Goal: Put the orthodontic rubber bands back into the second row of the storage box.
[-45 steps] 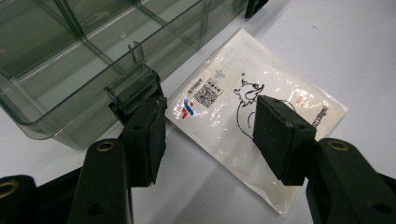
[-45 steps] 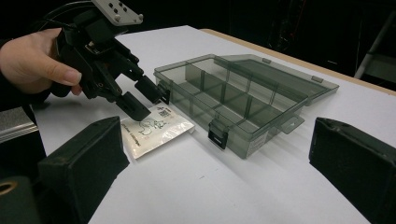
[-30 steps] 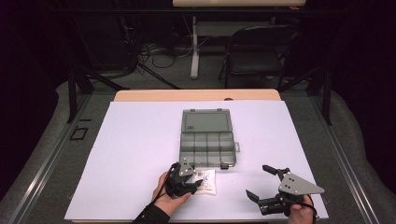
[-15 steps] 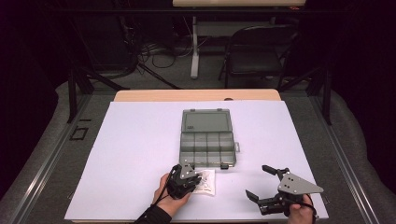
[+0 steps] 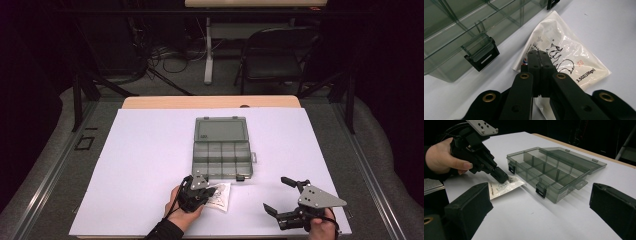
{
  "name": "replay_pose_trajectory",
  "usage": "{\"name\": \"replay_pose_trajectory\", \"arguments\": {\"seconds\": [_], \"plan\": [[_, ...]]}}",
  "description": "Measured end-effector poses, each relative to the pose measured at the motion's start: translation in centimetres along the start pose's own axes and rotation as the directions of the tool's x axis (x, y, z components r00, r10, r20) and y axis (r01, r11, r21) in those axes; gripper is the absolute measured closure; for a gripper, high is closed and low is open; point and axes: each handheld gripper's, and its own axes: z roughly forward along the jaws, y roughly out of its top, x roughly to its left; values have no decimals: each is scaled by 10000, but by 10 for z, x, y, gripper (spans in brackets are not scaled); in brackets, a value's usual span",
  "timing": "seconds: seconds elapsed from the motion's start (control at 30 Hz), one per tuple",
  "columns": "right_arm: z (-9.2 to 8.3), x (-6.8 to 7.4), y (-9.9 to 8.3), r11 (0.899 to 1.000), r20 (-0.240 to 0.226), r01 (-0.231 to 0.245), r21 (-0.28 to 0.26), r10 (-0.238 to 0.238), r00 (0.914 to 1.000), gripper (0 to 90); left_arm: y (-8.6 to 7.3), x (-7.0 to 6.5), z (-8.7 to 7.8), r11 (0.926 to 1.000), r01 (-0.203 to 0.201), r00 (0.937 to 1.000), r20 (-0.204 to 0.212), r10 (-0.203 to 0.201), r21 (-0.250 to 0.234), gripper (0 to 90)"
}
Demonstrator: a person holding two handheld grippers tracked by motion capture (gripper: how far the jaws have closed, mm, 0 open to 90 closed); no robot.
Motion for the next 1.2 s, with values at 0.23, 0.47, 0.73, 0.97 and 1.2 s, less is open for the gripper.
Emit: {"name": "replay_pose_trajectory", "arguments": {"seconds": [0.23, 0.47, 0.73, 0.97, 1.2], "plan": [[-1, 0, 0, 10000, 16, 0, -21, 1, 10000, 29, 3, 2, -10, 9996, 75, 10000, 2, -75, -272, 900], [1, 1, 0, 9996, 113, -28, -275, 31, 9999, 29, 7, 6, -28, 9971, 149, 9998, -126, -159, -749, 900], [-1, 0, 0, 10000, 64, -20, -14, 20, 10000, 29, 8, 12, -45, 9917, 379, 9989, -236, -411, -1231, 900], [0, 0, 0, 9999, 8, -36, -135, 36, 10000, 29, 9, 18, -53, 9876, 511, 9979, -322, -565, -1482, 900], [0, 0, 0, 9999, -9, -34, -107, 34, 10000, 29, 11, 22, -59, 9839, 505, 9971, -470, -594, -1713, 900]]}}
